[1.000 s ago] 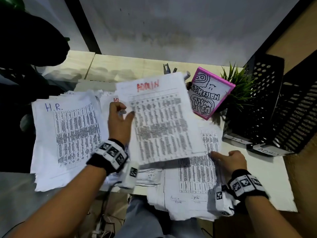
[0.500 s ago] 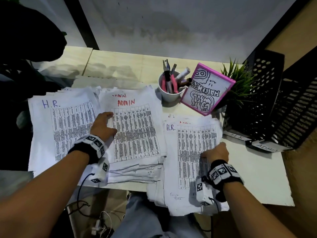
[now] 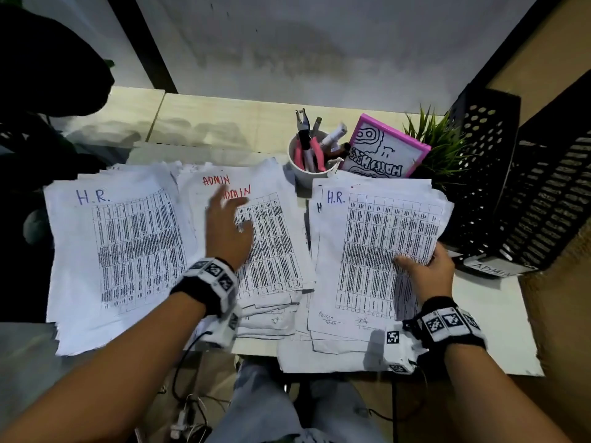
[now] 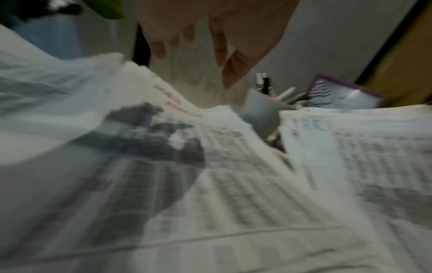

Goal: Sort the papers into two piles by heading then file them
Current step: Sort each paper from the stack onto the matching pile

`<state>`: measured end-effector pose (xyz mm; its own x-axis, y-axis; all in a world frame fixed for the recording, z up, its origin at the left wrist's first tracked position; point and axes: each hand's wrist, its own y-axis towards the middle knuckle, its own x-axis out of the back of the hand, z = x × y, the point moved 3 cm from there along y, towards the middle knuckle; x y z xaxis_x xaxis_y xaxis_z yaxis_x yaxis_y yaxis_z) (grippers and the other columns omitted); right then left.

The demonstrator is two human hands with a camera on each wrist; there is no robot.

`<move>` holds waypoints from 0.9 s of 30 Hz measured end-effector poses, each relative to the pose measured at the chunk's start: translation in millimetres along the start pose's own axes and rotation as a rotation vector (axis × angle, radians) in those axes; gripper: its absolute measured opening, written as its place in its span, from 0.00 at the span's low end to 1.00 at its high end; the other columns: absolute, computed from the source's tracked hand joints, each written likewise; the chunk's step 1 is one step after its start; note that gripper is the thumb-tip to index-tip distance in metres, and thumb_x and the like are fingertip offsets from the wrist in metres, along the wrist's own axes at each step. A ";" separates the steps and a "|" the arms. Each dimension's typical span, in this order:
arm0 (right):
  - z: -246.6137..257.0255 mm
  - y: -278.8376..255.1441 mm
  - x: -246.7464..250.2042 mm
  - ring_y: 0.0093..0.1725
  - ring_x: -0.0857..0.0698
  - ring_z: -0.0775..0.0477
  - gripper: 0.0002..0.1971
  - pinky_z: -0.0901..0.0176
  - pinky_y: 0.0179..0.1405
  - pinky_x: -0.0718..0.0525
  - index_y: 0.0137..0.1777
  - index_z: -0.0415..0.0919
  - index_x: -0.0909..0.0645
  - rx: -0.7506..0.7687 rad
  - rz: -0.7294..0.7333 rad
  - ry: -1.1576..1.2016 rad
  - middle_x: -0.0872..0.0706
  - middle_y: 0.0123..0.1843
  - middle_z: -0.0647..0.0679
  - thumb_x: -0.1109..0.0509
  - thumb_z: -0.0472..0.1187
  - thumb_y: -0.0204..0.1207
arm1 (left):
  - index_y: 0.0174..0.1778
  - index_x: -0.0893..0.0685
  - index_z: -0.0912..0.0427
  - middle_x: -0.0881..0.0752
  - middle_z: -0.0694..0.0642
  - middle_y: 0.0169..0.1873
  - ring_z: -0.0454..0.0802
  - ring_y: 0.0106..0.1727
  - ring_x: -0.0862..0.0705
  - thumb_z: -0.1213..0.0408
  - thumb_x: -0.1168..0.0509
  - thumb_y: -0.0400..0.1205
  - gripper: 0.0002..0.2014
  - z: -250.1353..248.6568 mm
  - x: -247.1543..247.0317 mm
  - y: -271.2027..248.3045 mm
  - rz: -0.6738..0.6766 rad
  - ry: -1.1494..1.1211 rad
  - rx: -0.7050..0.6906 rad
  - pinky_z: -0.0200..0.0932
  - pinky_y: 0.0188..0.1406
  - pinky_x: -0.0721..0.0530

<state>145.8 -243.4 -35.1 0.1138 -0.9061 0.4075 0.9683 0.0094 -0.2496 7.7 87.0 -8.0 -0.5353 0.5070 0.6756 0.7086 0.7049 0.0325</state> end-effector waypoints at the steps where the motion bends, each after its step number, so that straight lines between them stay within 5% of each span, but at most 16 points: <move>1: 1.6 1.1 0.1 0.53 0.13 0.47 0.24 0.50 0.56 0.16 0.61 0.37 0.21 -0.008 0.033 0.026 0.12 0.54 0.45 0.21 0.27 0.65 | 0.63 0.20 0.57 0.26 0.57 0.72 0.47 0.70 0.28 0.72 0.34 0.78 0.17 -12.9 -13.3 -4.1 0.065 -0.099 -0.011 0.38 0.70 0.27; 3: 6.9 2.5 -0.1 0.53 0.13 0.47 0.23 0.49 0.57 0.16 0.61 0.37 0.21 -0.022 0.095 0.060 0.12 0.54 0.46 0.22 0.27 0.65 | 0.60 0.18 0.59 0.16 0.59 0.57 0.51 0.53 0.16 0.72 0.34 0.78 0.14 -38.1 -38.9 -12.8 0.216 -0.286 0.071 0.47 0.53 0.13; 5: 11.5 4.0 0.9 0.52 0.14 0.50 0.22 0.50 0.58 0.18 0.60 0.38 0.21 -0.041 0.132 0.079 0.13 0.53 0.49 0.22 0.27 0.66 | 0.62 0.20 0.61 0.16 0.56 0.53 0.53 0.48 0.15 0.68 0.31 0.78 0.16 -51.7 -66.5 -22.2 0.375 -0.386 0.207 0.34 0.37 0.13; 6: 11.2 5.2 1.2 0.53 0.15 0.49 0.23 0.49 0.61 0.20 0.61 0.38 0.22 -0.063 0.143 0.084 0.14 0.54 0.50 0.22 0.28 0.66 | 0.63 0.22 0.62 0.17 0.54 0.54 0.51 0.50 0.16 0.66 0.29 0.78 0.18 -54.5 -79.5 -27.6 0.426 -0.418 0.261 0.29 0.37 0.16; 9: 8.8 9.3 1.8 0.58 0.16 0.45 0.25 0.43 0.66 0.23 0.62 0.38 0.22 -0.105 0.177 0.093 0.14 0.58 0.48 0.21 0.29 0.65 | 0.64 0.23 0.61 0.19 0.55 0.56 0.55 0.59 0.18 0.63 0.24 0.73 0.25 -54.2 -102.7 -34.6 0.414 -0.550 0.407 0.46 0.54 0.13; 10: 8.8 8.7 2.6 0.58 0.16 0.45 0.25 0.44 0.66 0.22 0.62 0.38 0.22 -0.119 0.188 0.108 0.14 0.58 0.48 0.21 0.29 0.65 | 0.65 0.24 0.61 0.20 0.56 0.56 0.56 0.60 0.18 0.62 0.23 0.72 0.26 -52.8 -107.0 -33.1 0.394 -0.536 0.414 0.45 0.54 0.14; 13: 11.0 6.8 4.0 0.48 0.17 0.53 0.22 0.61 0.49 0.19 0.61 0.39 0.22 -0.130 0.193 0.157 0.17 0.47 0.54 0.25 0.25 0.68 | 0.67 0.26 0.60 0.22 0.58 0.61 0.55 0.60 0.20 0.50 0.22 0.67 0.36 -50.0 -109.4 -26.0 0.326 -0.352 0.343 0.47 0.58 0.19; 15: 9.1 6.6 4.3 0.47 0.16 0.53 0.20 0.59 0.47 0.17 0.54 0.44 0.21 -0.143 0.207 0.175 0.16 0.46 0.55 0.24 0.24 0.67 | 0.65 0.25 0.58 0.21 0.57 0.59 0.55 0.58 0.19 0.46 0.22 0.60 0.39 -49.2 -108.2 -23.6 0.280 -0.395 0.388 0.51 0.60 0.18; 17: 0.8 9.5 4.1 0.52 0.13 0.44 0.19 0.43 0.58 0.16 0.51 0.44 0.20 -0.170 0.204 0.150 0.12 0.51 0.47 0.23 0.25 0.65 | 0.58 0.25 0.60 0.19 0.54 0.47 0.51 0.48 0.18 0.54 0.19 0.64 0.31 -49.4 -109.1 -21.8 0.266 -0.468 0.446 0.42 0.49 0.14; 20: -6.4 12.1 5.1 0.55 0.13 0.36 0.19 0.32 0.63 0.20 0.53 0.42 0.18 -0.199 0.196 0.164 0.11 0.55 0.41 0.22 0.26 0.64 | 0.48 0.24 0.62 0.21 0.51 0.30 0.45 0.31 0.21 0.68 0.22 0.71 0.17 -53.3 -107.4 -19.3 0.242 -0.443 0.393 0.26 0.26 0.22; 23: -3.6 11.6 3.9 0.54 0.13 0.43 0.15 0.43 0.60 0.17 0.54 0.41 0.17 -0.147 0.147 0.177 0.11 0.54 0.43 0.22 0.32 0.68 | 0.45 0.21 0.63 0.22 0.51 0.27 0.40 0.28 0.23 0.73 0.25 0.72 0.12 -53.6 -108.7 -20.1 0.251 -0.430 0.351 0.23 0.21 0.24; 27: 5.1 13.3 6.0 0.36 0.19 0.53 0.13 0.55 0.46 0.15 0.50 0.44 0.18 0.047 -0.138 0.121 0.18 0.35 0.49 0.23 0.30 0.69 | 0.47 0.21 0.62 0.23 0.49 0.30 0.39 0.28 0.23 0.69 0.27 0.75 0.09 -50.6 -110.0 -20.2 0.255 -0.380 0.326 0.24 0.23 0.26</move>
<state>160.5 -246.5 -31.5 -0.0460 -0.9443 0.3260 0.9826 -0.1016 -0.1555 75.5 -8.1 -45.7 -0.5363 0.7819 0.3178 0.6909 0.6230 -0.3668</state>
